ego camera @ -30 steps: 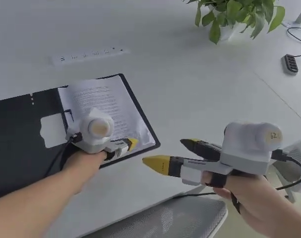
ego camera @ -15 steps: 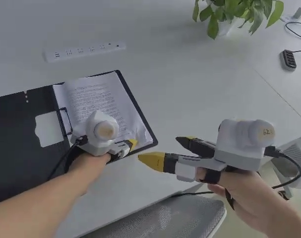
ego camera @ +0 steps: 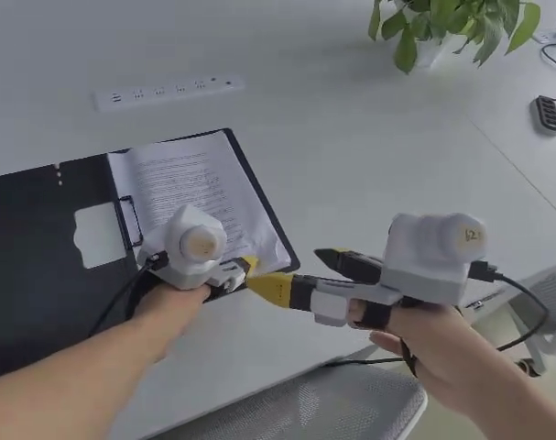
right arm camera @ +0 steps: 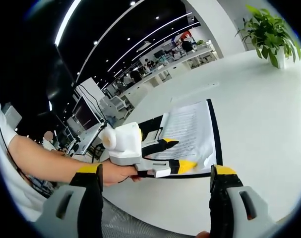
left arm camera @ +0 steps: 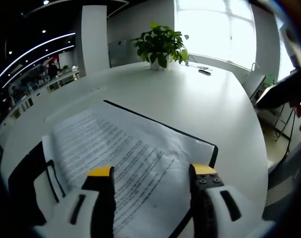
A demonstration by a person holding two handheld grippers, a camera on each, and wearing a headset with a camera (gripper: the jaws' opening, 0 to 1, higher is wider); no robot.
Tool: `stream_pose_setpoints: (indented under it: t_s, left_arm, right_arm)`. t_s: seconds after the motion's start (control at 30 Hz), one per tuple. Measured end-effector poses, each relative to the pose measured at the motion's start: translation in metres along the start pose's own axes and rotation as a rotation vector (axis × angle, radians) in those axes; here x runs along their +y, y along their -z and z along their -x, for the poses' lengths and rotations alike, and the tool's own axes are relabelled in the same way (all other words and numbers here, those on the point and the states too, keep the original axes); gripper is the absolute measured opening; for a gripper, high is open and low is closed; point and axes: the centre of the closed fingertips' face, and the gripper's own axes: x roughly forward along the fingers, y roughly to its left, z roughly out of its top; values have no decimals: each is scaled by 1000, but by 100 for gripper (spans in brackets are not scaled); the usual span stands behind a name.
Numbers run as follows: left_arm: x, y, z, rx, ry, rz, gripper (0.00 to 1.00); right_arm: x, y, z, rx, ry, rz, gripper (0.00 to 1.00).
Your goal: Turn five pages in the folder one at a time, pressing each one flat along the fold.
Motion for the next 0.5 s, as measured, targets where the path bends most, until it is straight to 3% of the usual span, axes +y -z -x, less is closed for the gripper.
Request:
stream_pose_setpoints:
  t_s: [0.23, 0.43, 0.5]
  left_arm:
    - [0, 0, 0, -7, 7, 0, 56]
    - [-2, 0, 0, -13, 14, -1, 52]
    - [-2, -1, -1, -14, 15, -1, 52]
  right_arm:
    - [-13, 4, -16, 2, 10, -55, 86]
    - [-31, -2, -25, -42, 37, -124, 73]
    - [-37, -6, -30, -63, 35, -140, 64]
